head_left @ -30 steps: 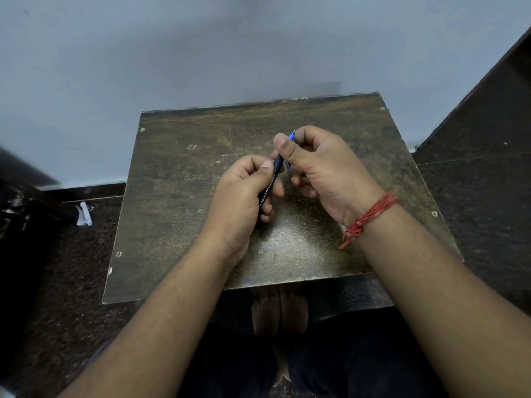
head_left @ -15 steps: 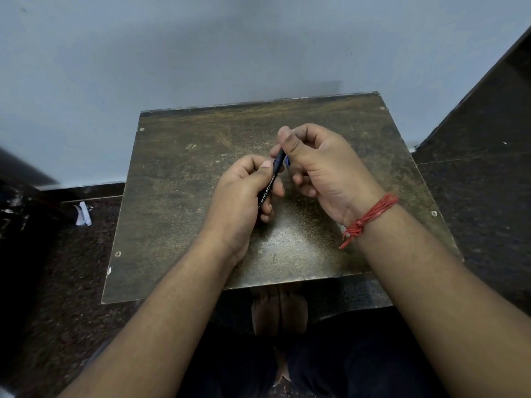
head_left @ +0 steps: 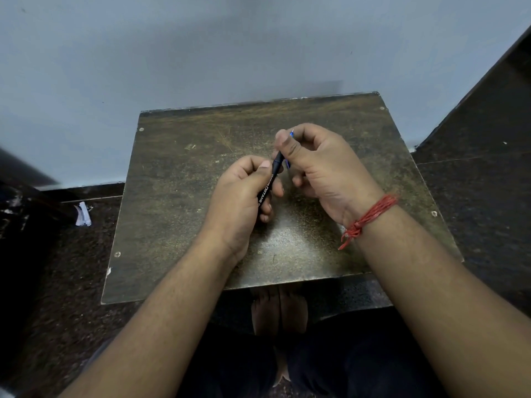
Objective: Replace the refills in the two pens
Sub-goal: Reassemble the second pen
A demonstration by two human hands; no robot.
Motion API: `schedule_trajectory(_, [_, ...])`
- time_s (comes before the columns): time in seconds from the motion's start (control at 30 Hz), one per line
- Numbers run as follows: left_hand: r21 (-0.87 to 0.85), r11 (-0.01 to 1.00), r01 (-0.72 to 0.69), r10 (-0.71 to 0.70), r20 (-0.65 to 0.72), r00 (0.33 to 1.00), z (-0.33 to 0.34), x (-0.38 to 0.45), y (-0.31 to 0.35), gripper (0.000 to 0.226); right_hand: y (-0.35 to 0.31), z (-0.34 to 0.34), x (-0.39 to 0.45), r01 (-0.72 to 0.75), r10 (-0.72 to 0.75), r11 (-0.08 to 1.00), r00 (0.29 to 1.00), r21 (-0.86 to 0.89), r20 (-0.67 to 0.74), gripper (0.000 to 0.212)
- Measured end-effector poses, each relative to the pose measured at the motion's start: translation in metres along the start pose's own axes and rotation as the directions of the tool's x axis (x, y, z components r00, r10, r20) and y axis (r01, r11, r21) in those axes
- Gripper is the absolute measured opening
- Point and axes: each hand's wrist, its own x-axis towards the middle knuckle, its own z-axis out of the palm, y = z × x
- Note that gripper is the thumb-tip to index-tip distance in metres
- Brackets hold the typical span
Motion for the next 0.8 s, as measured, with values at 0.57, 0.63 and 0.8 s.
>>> schedule_trajectory(0.57, [0.036, 0.997, -0.063, 0.064, -0.034, 0.997, 0.0029, 0.0007, 0.0014, 0.019, 0.0005, -0.0025, 0.0031, -0.046, 0.043, 0.989, 0.999, 0.139, 0.027, 0.023])
schedule_trajectory(0.63, [0.043, 0.997, -0.062, 0.064, -0.035, 0.997, 0.003, 0.0006, 0.001, 0.019, 0.0013, -0.0015, 0.0031, -0.049, 0.048, 0.989, 0.999, 0.137, 0.014, 0.028])
schedule_trajectory(0.8, [-0.036, 0.999, -0.01, 0.009, -0.023, 1.0, 0.0028, 0.0017, -0.0006, 0.021, 0.0023, -0.0005, 0.0025, -0.05, 0.045, 0.979, 0.999, 0.198, 0.031, 0.018])
